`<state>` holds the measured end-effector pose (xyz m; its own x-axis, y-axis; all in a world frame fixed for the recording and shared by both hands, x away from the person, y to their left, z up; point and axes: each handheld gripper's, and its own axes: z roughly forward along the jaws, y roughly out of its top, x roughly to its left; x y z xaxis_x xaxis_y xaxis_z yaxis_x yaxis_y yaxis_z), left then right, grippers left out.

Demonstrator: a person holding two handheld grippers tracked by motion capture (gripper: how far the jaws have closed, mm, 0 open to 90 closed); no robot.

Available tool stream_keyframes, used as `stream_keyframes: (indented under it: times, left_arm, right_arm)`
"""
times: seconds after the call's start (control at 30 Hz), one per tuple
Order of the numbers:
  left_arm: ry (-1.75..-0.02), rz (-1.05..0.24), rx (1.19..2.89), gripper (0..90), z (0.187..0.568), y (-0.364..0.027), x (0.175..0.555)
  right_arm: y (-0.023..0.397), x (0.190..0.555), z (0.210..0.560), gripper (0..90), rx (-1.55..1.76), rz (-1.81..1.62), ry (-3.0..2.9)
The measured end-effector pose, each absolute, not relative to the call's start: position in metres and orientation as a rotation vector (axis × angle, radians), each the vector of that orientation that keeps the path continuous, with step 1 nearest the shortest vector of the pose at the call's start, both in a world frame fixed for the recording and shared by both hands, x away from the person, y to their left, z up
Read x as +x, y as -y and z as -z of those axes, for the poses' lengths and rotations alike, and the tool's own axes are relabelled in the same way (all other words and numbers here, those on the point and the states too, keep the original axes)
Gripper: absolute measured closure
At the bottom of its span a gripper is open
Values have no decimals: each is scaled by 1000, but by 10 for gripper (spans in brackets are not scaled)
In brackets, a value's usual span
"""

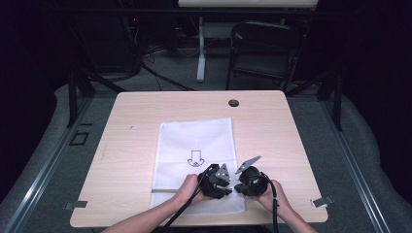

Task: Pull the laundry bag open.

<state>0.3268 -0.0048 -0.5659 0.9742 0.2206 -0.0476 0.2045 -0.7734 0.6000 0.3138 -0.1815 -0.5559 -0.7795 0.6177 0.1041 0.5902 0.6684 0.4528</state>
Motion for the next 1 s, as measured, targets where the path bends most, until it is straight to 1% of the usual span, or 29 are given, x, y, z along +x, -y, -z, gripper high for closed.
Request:
stream_keyframes:
  times: [0.07, 0.17, 0.2, 0.23, 0.27, 0.33, 0.37, 0.47, 0.57, 0.7, 1.0]
  left_arm:
    - [-281, -35, 2473, 729, 566, 5, 327]
    - [-260, -64, 2482, 752, 565, 6, 324]
    - [-254, -62, 2479, 763, 564, 6, 323]
    - [-245, -52, 2474, 797, 564, 6, 323]
    - [-246, -60, 2479, 803, 564, 7, 322]
    - [-248, -59, 2482, 806, 565, 7, 322]
    - [-249, -56, 2485, 807, 564, 7, 323]
    - [-252, -46, 2478, 805, 565, 7, 323]
    - [-254, -37, 2480, 783, 567, 9, 324]
    - [-248, -42, 2486, 813, 567, 9, 324]
    - [-263, -16, 2485, 820, 565, 8, 326]
  right_arm:
    - [182, 314, 556, 900, 1010, -741, -2828]
    - [181, 312, 559, 900, 1054, -793, -2788]
    - [182, 313, 557, 900, 1035, -756, -2802]
    - [182, 313, 558, 900, 1042, -767, -2801]
    - [181, 313, 558, 900, 1045, -770, -2799]
    - [182, 313, 558, 900, 1038, -759, -2801]
    - [180, 311, 561, 900, 1085, -822, -2762]
    - [183, 314, 557, 900, 1048, -762, -2811]
    - [183, 315, 558, 900, 1050, -778, -2820]
    - [182, 313, 559, 900, 1070, -801, -2793]
    - [183, 314, 559, 900, 1087, -791, -2797]
